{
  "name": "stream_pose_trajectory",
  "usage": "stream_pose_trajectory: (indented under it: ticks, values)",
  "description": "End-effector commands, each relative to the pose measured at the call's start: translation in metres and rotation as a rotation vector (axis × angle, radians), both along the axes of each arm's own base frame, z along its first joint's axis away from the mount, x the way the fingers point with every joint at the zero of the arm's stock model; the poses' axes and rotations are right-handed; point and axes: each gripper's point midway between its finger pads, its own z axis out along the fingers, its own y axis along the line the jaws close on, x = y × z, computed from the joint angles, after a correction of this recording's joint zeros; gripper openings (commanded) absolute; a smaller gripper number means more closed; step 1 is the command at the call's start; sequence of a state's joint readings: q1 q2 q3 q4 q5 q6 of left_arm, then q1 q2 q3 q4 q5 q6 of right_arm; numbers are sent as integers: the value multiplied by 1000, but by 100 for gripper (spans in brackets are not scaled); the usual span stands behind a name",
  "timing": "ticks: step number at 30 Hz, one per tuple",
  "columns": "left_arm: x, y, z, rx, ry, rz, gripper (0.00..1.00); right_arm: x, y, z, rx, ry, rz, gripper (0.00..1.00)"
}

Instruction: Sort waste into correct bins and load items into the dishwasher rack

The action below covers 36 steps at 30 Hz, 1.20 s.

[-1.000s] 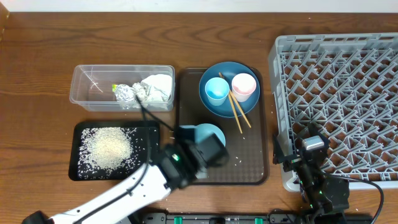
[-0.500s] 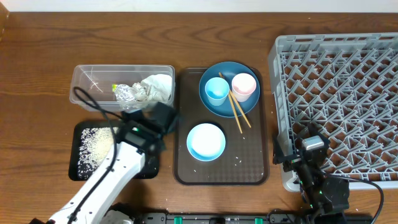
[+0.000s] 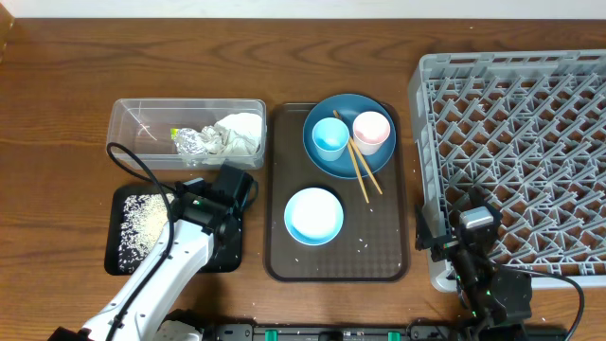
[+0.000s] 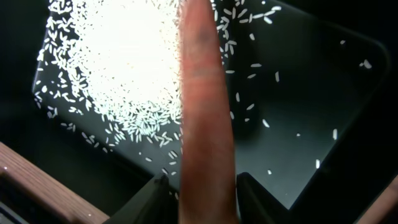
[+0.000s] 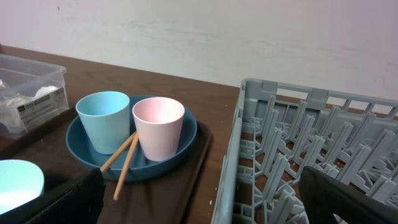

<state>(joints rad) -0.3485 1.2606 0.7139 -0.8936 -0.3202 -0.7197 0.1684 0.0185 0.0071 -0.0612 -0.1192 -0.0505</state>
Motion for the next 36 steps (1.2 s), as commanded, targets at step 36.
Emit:
stream_pose_trajectory:
  ticks: [36]
  values:
    - [90,-47,262,-462,-862,-253,77,-4,6,22,58,-48,37,99]
